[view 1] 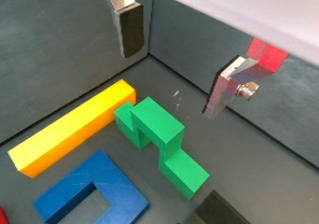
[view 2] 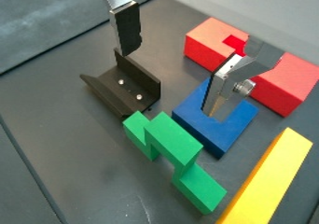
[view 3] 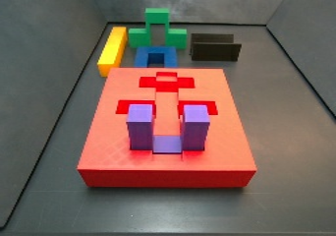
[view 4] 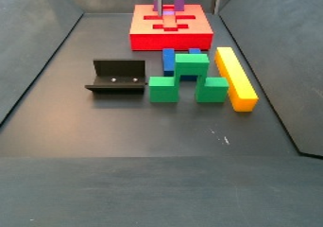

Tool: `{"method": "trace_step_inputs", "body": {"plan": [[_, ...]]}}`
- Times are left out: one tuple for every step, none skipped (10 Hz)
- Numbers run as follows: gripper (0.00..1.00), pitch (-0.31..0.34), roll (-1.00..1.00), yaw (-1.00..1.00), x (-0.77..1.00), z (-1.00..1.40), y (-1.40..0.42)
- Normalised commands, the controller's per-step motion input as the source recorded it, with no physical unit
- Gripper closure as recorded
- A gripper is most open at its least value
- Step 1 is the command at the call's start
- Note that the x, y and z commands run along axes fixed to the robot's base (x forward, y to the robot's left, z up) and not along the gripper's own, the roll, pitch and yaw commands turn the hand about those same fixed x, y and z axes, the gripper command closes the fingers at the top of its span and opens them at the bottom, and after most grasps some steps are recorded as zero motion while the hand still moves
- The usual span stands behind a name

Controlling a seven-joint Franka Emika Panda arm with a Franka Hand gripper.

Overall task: Pick up the blue object. Move up. Place the blue object on the fixture. Regrasp the blue object. Move to above the board. Insert the blue object.
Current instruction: Pick up the blue object.

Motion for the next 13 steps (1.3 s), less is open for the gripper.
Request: {"method": "trace_step_inputs", "body": {"plan": [[0.00,-0.057,0.18,-0.05,0.16,0.00,-0.86],[0.00,-0.090,0.09,-0.08,0.34,-0.01,-0.97],[0.00,-0.089,0.07,-0.09,0.37,-0.04,-0.97],[0.00,-0.086,0.06,-0.09,0.37,-0.09,-0.97],[0.00,-0.096,0.04,-0.13,0.34,-0.15,-0.96],[0.00,-0.141,0.07,-0.18,0.25,-0.33,-0.96],[0.00,-0.179,0.12,-0.23,0.23,-0.55,-0.94],[0.00,-0.167,0.22,-0.19,0.14,-0.79,-0.91],[0.00,0.000,0.20,-0.11,0.00,-0.99,-0.66],[0.00,0.036,0.15,-0.10,0.00,-0.93,-0.48],[0.00,0.077,0.10,-0.10,0.00,-0.70,-0.17],[0.00,0.084,0.00,0.00,0.14,-0.55,0.00],[0.00,0.103,0.00,0.10,0.36,-0.47,0.07]]}}
